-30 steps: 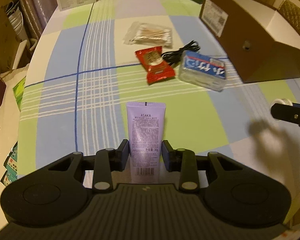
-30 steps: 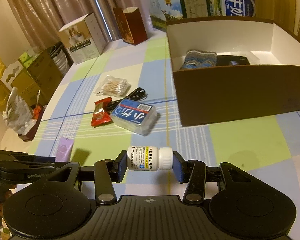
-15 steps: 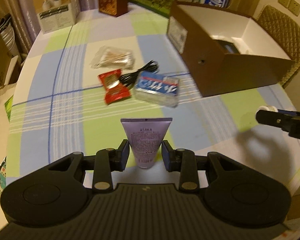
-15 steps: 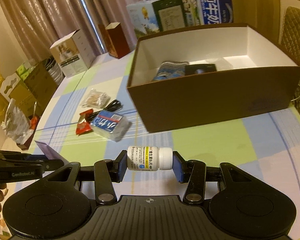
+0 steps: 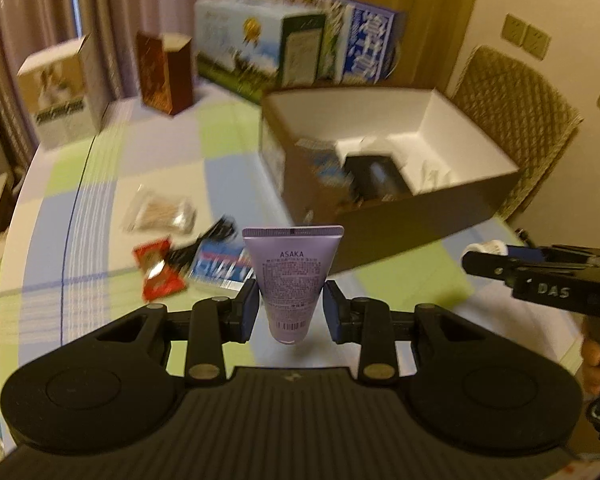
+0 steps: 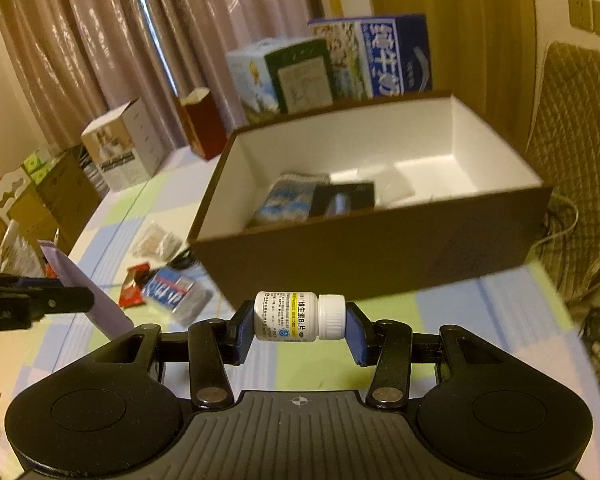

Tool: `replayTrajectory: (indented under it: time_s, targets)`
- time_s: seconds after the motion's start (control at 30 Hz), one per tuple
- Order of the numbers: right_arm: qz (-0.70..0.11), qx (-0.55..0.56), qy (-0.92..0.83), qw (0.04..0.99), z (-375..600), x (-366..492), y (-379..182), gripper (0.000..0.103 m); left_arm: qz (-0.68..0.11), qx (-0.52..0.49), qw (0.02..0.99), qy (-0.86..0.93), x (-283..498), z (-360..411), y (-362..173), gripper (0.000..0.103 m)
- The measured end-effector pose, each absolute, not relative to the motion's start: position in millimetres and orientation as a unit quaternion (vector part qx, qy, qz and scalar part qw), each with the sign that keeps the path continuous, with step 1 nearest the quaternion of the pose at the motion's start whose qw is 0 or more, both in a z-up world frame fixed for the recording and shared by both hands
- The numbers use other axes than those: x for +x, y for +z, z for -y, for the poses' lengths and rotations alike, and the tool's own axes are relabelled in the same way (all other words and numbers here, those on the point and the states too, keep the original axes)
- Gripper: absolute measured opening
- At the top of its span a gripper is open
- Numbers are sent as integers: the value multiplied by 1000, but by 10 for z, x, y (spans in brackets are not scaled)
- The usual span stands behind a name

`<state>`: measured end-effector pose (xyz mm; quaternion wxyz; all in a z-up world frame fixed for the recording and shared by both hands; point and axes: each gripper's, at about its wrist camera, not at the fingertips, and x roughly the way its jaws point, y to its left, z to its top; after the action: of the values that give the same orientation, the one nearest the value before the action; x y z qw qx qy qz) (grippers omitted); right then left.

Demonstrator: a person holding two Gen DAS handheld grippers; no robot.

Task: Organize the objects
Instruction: 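Lift the purple tube and pill bottle with both tools and carry them over the brown box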

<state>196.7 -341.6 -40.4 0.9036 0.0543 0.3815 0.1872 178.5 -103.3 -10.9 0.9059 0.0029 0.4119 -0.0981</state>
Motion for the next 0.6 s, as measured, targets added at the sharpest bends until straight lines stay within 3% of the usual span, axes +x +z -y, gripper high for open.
replayTrajectory:
  time_s: [0.6]
  targets:
    - [-323, 37, 174, 929, 4042, 2698, -49, 44, -350, 14, 928, -127, 2525, 1705, 312, 29]
